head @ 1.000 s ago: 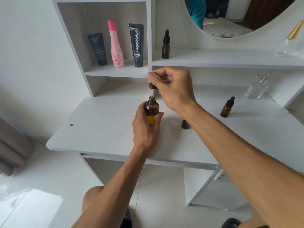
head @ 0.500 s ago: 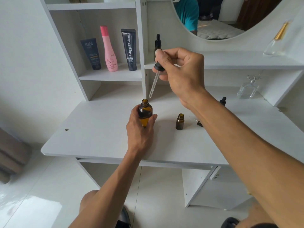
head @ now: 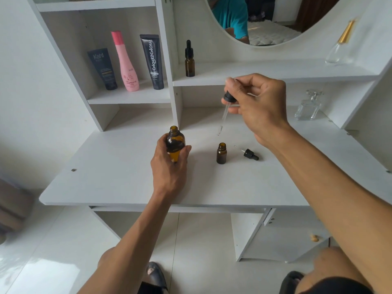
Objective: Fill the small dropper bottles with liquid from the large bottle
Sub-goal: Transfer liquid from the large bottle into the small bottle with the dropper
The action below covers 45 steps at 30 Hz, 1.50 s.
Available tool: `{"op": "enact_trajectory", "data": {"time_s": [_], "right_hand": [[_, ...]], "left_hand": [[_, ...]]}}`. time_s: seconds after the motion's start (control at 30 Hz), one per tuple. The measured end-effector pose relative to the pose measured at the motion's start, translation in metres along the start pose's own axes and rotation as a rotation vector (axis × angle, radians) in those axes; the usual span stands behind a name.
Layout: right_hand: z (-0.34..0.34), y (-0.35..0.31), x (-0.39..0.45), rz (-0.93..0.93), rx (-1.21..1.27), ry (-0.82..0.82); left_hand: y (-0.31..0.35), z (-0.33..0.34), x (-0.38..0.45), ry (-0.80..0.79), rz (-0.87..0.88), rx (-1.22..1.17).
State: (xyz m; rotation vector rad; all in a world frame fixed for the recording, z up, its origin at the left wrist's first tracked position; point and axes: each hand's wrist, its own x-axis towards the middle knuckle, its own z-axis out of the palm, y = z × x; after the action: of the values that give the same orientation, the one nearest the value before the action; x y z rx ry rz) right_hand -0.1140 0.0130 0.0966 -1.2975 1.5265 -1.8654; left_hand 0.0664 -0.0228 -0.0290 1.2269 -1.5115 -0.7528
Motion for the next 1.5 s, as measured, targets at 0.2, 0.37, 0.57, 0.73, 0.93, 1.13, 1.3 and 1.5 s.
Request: {"op": "enact_trajectory", "data": {"time_s": [0.2,0.37,0.57,0.73,0.93,1.13,1.3,1.5], "right_hand": [[-0.011,0.012,-0.004,0.005,-0.028,0.022],[-0.010,0.018,-0.006,0.015,-0.026,0.017],[-0.008,0.022,-0.006,0.010,-0.061,0.010],[-0.006,0.025,-0.006,0.007,-0.090,-0.009],[-0.004,0.027,-0.005,-0.003,-0.118,-0.024],[-0.003,0.028,-0.006,-0.009,-0.137,-0.024],[-0.001,0.027,-0.007,-0.010,-0.146,-0.030],[0.000,0.027,-0.007,-0.019,-0.178,-0.036]], "left_hand": [[-0.001,0.001,0.001,0.009,0.008,0.015],[-0.002,0.001,0.001,0.014,0.008,0.023],[-0.001,0.001,0.001,0.012,0.008,0.018],[-0.001,0.001,0.001,0.010,0.005,0.011],[-0.002,0.001,0.001,0.008,0.004,0.008],[-0.001,0.001,0.001,0.004,0.004,-0.002],[-0.001,0.001,0.001,0.006,0.007,0.001],[-0.001,0.001,0.001,0.007,0.009,0.007]]}}
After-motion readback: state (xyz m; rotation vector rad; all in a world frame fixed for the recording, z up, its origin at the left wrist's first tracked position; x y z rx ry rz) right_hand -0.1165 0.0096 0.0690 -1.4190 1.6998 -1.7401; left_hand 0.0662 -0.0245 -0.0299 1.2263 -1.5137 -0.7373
